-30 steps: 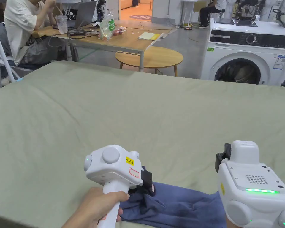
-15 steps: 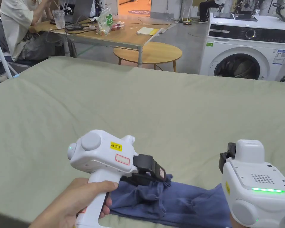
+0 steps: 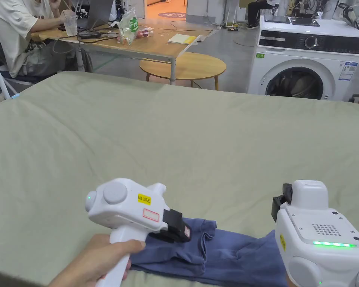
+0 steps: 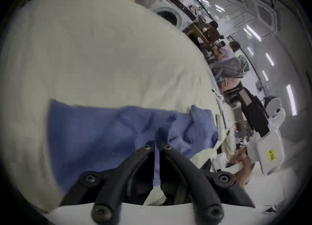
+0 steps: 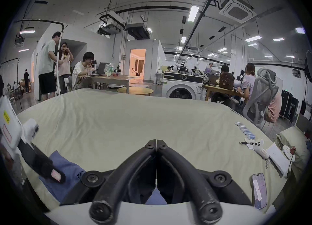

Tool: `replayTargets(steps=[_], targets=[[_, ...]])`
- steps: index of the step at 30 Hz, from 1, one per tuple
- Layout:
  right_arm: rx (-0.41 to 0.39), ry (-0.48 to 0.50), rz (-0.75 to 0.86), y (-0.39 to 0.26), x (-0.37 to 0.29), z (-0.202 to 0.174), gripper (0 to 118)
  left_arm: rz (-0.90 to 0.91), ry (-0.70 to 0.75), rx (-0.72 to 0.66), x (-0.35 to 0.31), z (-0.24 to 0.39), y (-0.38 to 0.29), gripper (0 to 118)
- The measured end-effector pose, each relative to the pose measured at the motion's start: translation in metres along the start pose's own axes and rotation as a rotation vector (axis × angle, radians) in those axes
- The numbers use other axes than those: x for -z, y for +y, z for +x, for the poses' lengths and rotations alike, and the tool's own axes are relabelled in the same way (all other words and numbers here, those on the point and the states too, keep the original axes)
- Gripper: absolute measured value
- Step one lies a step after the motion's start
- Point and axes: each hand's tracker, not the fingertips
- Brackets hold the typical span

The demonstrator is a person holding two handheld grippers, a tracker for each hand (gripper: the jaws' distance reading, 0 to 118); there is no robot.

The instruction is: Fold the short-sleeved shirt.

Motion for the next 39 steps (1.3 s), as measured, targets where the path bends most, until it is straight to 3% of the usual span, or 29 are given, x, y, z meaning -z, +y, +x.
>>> replayTargets(steps=[3,7,12,20,24,25,28,29,35,39], targets=[[0.012,-0.002,-0.01,-0.001,0.0,0.002,0,-0.039,-0.066,-0.01,0.031,-0.001,-0.009,1],[0.017,0.002,-0.011,-0.001,-0.002,0.003,0,-0.072,-0.019,-0.015,0.066,-0.001,-0.022,0],[0.01,0.006,-0.004,0.001,-0.006,0.003,0,-0.034,-0.046,-0.038,0.068,-0.006,-0.028,0],[0.01,0.009,0.014,0.003,-0.006,0.002,0,0.08,-0.148,-0.009,0.002,-0.003,-0.021,0],[0.019,0.014,0.018,0.006,-0.003,0.001,0,0.146,-0.087,-0.035,-0.053,-0.032,-0.014,0],[0.021,0.015,0.019,0.007,-0.002,0.0,0,0.138,-0.059,-0.043,-0.063,-0.043,-0.013,2],[0.024,0.02,0.021,0.009,-0.001,-0.003,0,0.148,-0.029,-0.088,-0.082,-0.076,-0.014,57],[0.025,0.021,0.021,0.009,0.0,-0.004,0,0.16,-0.013,-0.11,-0.085,-0.086,-0.015,65],[0.031,0.035,0.021,0.009,-0.002,-0.01,0,0.115,-0.12,-0.254,-0.058,-0.139,-0.027,65],[0.031,0.033,0.022,0.009,-0.004,-0.009,0,0.119,-0.377,-0.279,-0.035,-0.151,-0.035,61]])
